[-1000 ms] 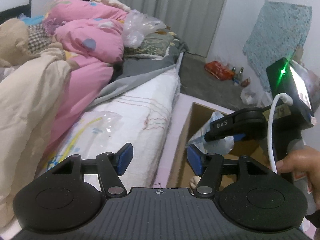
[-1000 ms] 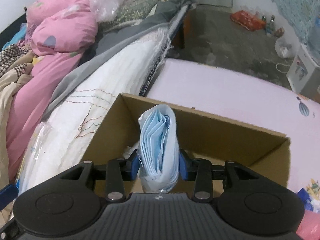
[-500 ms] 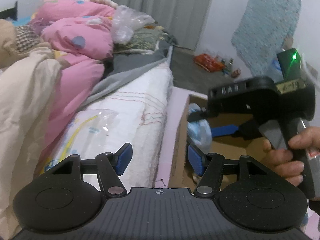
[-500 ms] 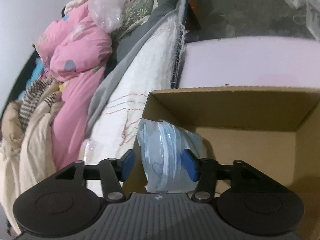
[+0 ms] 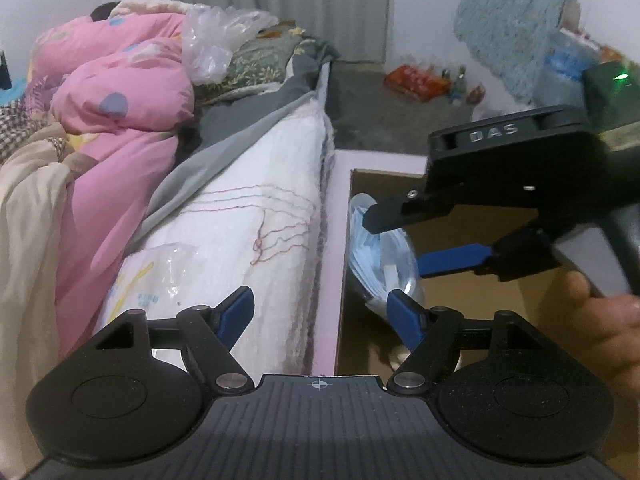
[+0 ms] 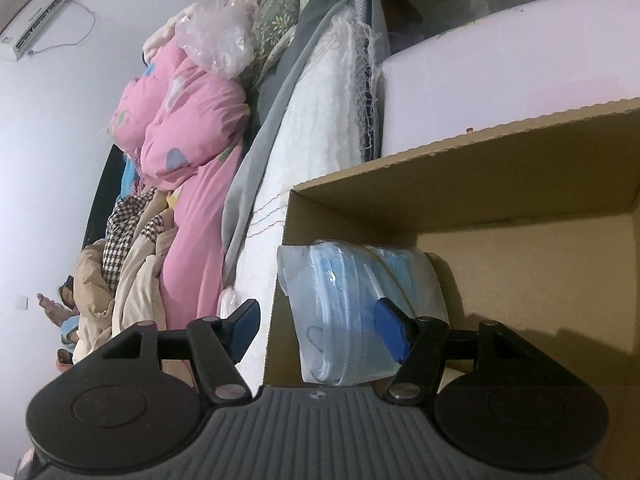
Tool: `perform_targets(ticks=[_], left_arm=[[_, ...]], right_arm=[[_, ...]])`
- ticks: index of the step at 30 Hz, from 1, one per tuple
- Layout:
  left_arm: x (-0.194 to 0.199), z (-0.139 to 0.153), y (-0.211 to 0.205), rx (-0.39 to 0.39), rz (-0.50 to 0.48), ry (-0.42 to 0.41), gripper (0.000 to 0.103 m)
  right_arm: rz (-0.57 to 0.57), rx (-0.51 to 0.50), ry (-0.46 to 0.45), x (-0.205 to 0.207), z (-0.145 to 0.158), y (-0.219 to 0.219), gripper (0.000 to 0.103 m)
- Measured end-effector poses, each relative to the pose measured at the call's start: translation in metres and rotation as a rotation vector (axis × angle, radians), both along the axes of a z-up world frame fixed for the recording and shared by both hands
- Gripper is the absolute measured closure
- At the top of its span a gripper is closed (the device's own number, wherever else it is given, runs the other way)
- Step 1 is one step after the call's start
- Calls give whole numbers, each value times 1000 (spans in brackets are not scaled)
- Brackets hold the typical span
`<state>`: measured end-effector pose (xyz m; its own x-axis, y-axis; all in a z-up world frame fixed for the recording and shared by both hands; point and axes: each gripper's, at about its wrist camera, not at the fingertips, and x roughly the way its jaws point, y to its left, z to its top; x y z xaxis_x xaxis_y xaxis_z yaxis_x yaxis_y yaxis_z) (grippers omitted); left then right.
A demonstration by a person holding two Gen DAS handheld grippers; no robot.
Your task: Organize soft objects
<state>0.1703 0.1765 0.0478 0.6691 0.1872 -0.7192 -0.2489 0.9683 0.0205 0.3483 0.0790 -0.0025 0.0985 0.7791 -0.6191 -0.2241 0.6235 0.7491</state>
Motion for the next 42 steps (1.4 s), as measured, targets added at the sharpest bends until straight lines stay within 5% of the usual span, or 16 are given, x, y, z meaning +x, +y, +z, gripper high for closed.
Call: perform_targets(ticks=[6, 12, 16, 22, 26, 33, 35, 42], left_arm=[[14, -3, -5, 33, 7, 29, 29], [22, -8, -1, 24, 29, 55, 30], [21, -9, 2, 6, 35, 51, 30], [18, -8, 4, -11, 36, 36, 30], [16, -8, 4, -22, 34, 24, 30], [17, -9, 6, -32, 38, 24, 29], [16, -9, 7, -38, 40, 21, 30], [15, -8, 12, -58, 40, 8, 30]], right_arm=[[16, 31, 11, 6, -2, -9, 39], [72, 17, -83, -2, 20, -21, 39], [129, -76, -174, -15, 39, -31, 39], [339, -373, -344, -55, 46, -17, 38], [468, -490, -326, -77, 22, 13, 37], [513, -639, -298, -85, -23, 54, 40], [514, -670, -304, -85, -31, 57, 53], [429, -662, -345, -85, -14, 32, 63]])
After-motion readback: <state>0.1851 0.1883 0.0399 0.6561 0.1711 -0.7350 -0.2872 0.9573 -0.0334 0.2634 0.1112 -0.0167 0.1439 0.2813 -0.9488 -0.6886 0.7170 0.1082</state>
